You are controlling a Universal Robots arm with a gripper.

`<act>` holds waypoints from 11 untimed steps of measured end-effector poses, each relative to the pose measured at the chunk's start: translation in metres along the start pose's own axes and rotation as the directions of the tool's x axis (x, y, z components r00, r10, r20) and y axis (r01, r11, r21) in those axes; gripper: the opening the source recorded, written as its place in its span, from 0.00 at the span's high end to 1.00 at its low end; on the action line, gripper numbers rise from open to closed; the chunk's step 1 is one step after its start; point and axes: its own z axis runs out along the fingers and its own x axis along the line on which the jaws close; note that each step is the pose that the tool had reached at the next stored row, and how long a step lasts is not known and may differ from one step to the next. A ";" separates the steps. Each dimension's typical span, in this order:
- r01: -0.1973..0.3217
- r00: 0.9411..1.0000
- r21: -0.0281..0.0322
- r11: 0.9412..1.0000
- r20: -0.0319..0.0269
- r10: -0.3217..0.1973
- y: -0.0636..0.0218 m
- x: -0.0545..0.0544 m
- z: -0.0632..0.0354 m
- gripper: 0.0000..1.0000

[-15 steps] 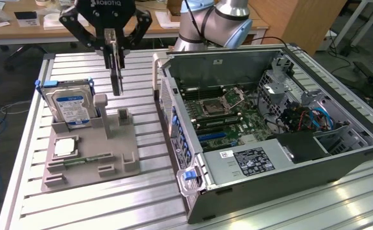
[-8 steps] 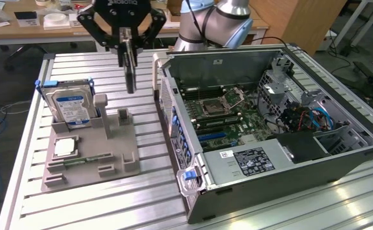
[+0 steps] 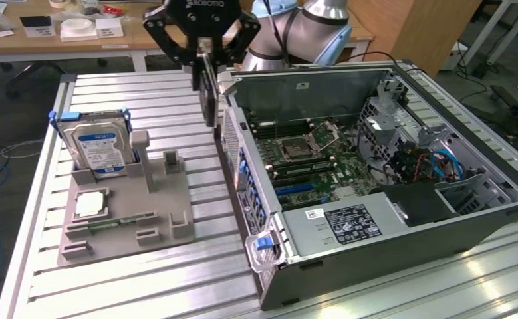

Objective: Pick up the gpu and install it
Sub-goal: 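Pick up the gpu and move the gpu toward the slot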

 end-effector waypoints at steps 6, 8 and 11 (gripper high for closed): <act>0.000 1.000 0.000 1.000 -0.002 0.000 0.0014 -0.027 0.0010 0.71; 0.000 1.000 0.000 1.000 -0.002 0.000 0.0018 -0.036 0.0019 0.71; 0.000 1.000 0.000 1.000 -0.002 0.000 0.0024 -0.050 0.0033 0.71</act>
